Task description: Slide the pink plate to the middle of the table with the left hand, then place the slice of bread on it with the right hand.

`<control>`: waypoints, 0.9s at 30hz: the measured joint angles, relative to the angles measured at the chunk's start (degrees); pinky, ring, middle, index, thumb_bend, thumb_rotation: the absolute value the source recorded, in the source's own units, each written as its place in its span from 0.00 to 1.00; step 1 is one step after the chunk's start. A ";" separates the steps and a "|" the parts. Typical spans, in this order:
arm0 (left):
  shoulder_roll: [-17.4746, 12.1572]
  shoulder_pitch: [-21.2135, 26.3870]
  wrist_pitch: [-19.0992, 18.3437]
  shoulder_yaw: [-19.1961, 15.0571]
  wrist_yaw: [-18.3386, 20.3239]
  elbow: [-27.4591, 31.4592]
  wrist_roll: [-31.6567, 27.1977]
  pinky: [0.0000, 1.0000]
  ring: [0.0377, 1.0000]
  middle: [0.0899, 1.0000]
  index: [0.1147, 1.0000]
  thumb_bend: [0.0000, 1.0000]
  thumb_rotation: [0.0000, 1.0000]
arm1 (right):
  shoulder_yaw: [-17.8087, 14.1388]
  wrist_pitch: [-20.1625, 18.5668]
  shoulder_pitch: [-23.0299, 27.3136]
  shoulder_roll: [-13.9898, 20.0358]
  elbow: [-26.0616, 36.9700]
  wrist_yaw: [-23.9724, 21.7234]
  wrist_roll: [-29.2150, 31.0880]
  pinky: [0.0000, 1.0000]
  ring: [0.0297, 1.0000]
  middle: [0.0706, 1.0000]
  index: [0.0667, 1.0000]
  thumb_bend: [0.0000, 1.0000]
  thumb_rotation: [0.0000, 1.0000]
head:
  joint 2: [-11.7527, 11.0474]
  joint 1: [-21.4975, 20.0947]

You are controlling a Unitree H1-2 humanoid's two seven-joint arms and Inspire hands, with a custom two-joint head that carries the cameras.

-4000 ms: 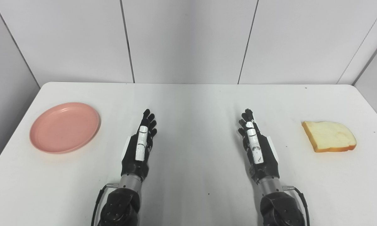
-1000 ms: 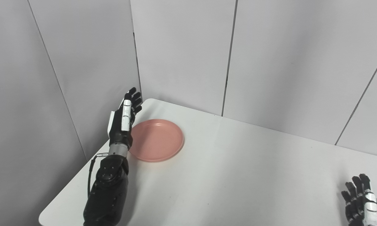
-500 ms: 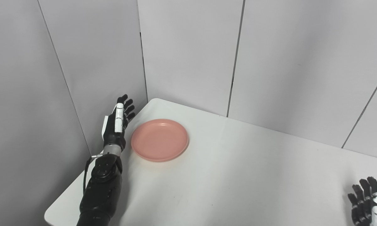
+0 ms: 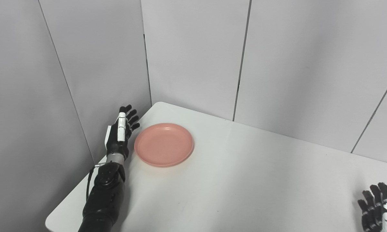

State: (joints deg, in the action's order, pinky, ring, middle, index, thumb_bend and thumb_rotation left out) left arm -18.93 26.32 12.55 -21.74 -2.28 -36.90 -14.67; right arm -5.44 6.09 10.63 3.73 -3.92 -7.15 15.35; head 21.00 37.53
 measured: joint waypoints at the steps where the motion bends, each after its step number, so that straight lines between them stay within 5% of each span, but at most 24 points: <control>1: 0.00 0.08 0.09 0.37 0.00 -0.35 0.12 0.84 0.87 0.88 0.86 0.73 1.00 | 0.00 0.00 0.00 0.01 0.00 0.00 0.04 1.00 1.00 1.00 1.00 0.52 0.89 | 0.09 0.09; 11: 0.12 1.35 2.49 2.27 0.23 -4.59 1.14 0.79 0.86 0.87 0.86 0.76 1.00 | -0.10 -0.02 -0.04 0.18 0.06 0.01 0.29 1.00 1.00 1.00 1.00 0.54 0.88 | 0.18 0.00; 27: 2.21 0.95 3.01 3.48 1.14 -1.77 0.92 0.77 0.85 0.86 0.85 0.76 1.00 | -0.13 -0.03 -0.10 0.18 0.23 0.05 0.39 1.00 1.00 1.00 1.00 0.55 0.88 | 0.62 -0.79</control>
State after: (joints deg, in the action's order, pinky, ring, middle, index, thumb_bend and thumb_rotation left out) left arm -16.72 27.28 15.56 -18.26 -1.14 -38.67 -13.75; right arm -5.57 6.06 10.53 3.91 -3.69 -7.10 15.74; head 21.62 36.74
